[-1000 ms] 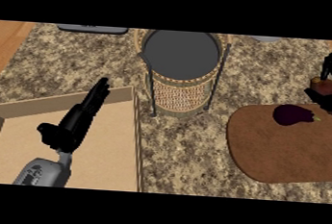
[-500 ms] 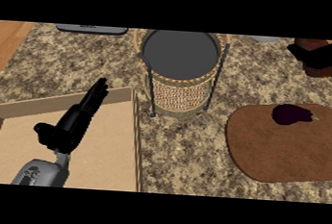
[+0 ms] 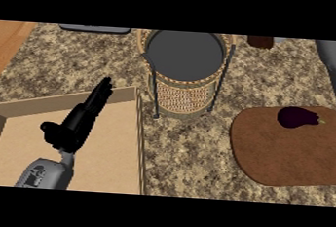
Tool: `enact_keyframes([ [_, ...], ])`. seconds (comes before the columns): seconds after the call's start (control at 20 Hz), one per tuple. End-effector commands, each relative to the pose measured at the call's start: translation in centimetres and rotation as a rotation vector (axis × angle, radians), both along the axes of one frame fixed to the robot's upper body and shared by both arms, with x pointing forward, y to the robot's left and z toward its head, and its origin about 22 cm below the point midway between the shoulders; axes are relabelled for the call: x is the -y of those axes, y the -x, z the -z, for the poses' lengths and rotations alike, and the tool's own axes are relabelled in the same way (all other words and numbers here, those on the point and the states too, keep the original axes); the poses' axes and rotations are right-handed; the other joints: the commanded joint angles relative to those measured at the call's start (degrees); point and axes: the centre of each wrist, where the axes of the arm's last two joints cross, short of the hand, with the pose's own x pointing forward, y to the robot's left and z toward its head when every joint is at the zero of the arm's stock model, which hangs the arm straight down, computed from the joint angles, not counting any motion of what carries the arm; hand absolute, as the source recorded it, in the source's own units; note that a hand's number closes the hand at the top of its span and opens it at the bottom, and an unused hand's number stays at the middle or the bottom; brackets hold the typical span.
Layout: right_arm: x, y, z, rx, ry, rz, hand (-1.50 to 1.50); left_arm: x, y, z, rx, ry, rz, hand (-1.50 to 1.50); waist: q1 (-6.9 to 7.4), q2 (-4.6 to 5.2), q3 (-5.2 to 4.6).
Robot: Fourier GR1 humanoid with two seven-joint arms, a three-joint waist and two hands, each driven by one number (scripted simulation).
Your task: Pick the sweet potato from the cutting board and place it in the tiered basket
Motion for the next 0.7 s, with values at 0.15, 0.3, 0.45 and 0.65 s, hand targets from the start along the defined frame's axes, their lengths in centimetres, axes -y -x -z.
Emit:
enact_keyframes([
  [0.15,-6.6,-1.8,0.2,-0.059,0.060,-0.055,1.50,-0.6,0.5,2.3,-0.081,-0.015,0.005,0.00,0.07,0.58,-0.36],
  [0.3,-9.8,-1.9,1.6,-0.085,0.052,-0.074,1.50,1.4,0.1,1.4,-0.059,-0.029,0.006,0.00,-0.15,0.48,-0.34],
  [0.45,-10.0,-2.5,4.3,-0.090,0.048,-0.096,1.50,0.4,0.8,2.1,-0.070,-0.016,-0.011,0.00,-0.31,0.46,-0.32],
  [0.65,-12.3,-2.5,5.1,-0.112,0.031,-0.112,1.50,0.0,0.7,2.1,-0.101,-0.005,-0.019,0.00,-0.34,0.41,-0.31],
])
